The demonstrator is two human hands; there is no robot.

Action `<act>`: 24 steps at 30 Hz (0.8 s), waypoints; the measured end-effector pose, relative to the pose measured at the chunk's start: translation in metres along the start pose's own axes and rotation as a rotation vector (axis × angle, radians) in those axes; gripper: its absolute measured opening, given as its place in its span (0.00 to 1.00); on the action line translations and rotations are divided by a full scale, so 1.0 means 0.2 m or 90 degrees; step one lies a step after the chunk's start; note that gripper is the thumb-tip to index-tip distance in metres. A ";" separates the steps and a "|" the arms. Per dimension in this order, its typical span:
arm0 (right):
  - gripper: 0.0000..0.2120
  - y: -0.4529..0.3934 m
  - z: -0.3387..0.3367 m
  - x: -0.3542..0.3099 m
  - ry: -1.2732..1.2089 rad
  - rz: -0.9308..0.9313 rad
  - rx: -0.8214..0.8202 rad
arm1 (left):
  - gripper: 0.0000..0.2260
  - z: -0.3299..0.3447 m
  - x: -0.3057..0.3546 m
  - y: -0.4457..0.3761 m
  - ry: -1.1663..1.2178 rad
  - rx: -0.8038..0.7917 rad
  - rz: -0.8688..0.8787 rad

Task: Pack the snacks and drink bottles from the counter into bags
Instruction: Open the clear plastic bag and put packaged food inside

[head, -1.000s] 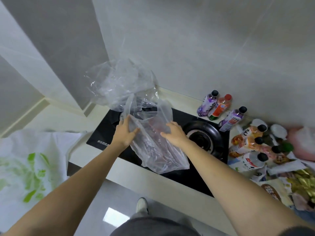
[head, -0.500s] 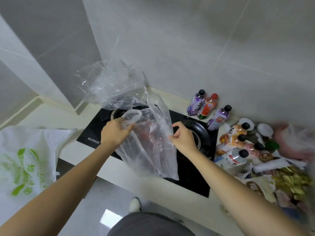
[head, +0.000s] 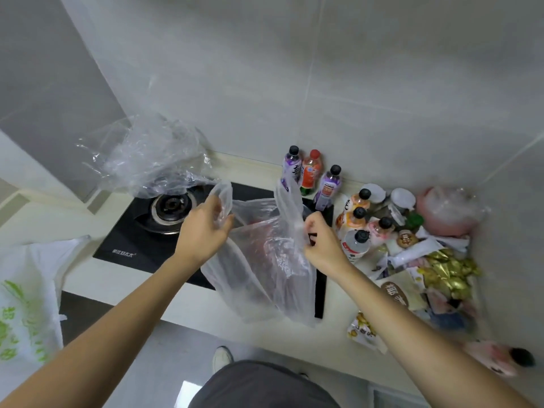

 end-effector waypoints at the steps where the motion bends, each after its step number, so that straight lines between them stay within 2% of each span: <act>1: 0.16 0.02 -0.03 0.00 -0.008 0.015 -0.007 | 0.12 0.02 0.05 0.00 0.011 -0.007 0.015; 5: 0.40 0.05 -0.14 -0.05 0.103 -0.002 -0.005 | 0.23 0.06 0.23 0.01 0.014 -0.002 0.087; 7: 0.44 0.05 -0.20 -0.05 0.182 -0.013 0.026 | 0.29 0.07 0.30 0.01 -0.007 -0.010 0.124; 9: 0.40 0.05 -0.25 -0.06 0.250 -0.037 0.058 | 0.30 0.08 0.35 0.02 -0.040 -0.031 0.140; 14: 0.14 0.07 -0.27 0.00 0.282 -0.067 0.033 | 0.20 0.11 0.40 0.04 -0.096 -0.039 0.114; 15: 0.13 0.08 -0.27 0.01 0.272 -0.066 0.037 | 0.18 0.11 0.41 0.05 -0.102 -0.042 0.109; 18: 0.23 0.13 -0.30 0.03 0.239 -0.044 0.101 | 0.20 0.10 0.43 0.07 -0.115 -0.046 0.113; 20: 0.26 0.18 -0.34 0.03 0.234 -0.028 0.153 | 0.23 0.09 0.47 0.07 -0.128 -0.060 0.143; 22: 0.23 0.22 -0.39 0.01 0.227 -0.021 0.185 | 0.23 0.07 0.51 0.05 -0.148 -0.077 0.181; 24: 0.19 0.26 -0.43 -0.03 0.212 -0.049 0.209 | 0.18 0.04 0.55 0.04 -0.158 -0.072 0.212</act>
Point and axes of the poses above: each hand's wrist, its own y-axis away from the middle knuckle, its own z-axis out of the palm, x = y × z, the point moved 7 cm from there along -y, towards the middle knuckle, and after that the axes turned 9 degrees about z, right-handed, at the moved point
